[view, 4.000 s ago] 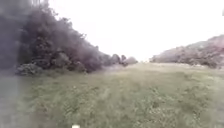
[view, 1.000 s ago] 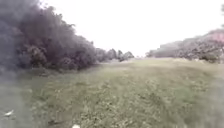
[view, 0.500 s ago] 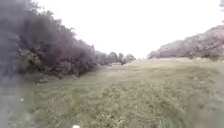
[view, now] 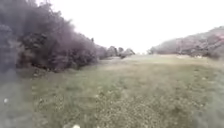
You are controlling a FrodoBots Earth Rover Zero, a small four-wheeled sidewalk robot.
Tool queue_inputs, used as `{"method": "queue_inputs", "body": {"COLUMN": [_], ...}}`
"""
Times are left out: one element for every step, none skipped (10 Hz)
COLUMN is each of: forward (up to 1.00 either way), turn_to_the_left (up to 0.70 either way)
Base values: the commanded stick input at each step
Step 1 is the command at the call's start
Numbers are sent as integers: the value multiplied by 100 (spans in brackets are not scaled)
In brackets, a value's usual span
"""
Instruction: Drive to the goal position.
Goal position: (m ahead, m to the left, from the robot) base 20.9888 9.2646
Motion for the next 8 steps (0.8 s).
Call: {"method": "queue_inputs", "body": {"forward": [70,70,70,70,70,70,70,70], "turn_to_the_left": [0,0,0,0,0,0,0,0]}}
